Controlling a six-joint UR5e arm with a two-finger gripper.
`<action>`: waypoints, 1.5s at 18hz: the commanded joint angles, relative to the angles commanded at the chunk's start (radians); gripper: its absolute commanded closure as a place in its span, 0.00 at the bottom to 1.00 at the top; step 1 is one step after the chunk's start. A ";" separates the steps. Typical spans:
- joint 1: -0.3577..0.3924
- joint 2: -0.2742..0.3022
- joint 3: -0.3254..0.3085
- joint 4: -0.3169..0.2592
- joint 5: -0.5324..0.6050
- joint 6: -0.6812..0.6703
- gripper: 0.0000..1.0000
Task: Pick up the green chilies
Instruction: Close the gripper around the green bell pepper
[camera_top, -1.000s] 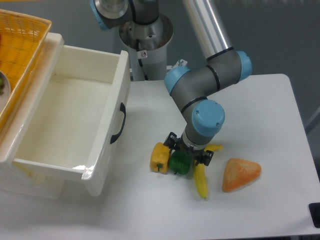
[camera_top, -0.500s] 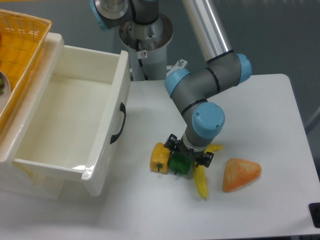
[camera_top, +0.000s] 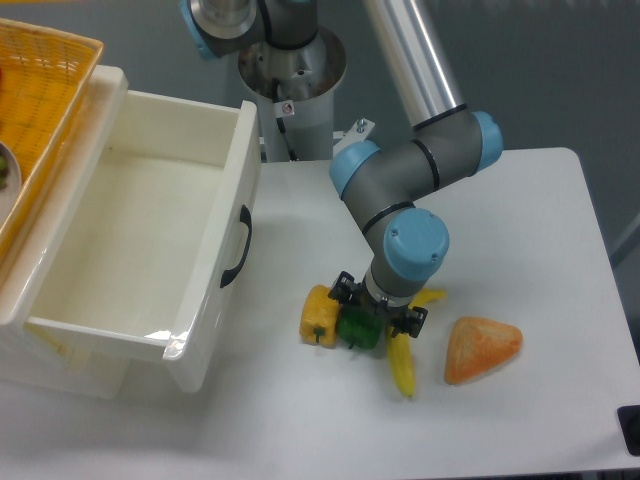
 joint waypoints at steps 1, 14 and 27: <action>-0.002 -0.002 0.000 0.000 0.000 -0.002 0.00; -0.008 -0.009 -0.002 0.002 0.002 -0.002 0.00; -0.006 -0.006 0.002 -0.001 0.002 0.008 0.53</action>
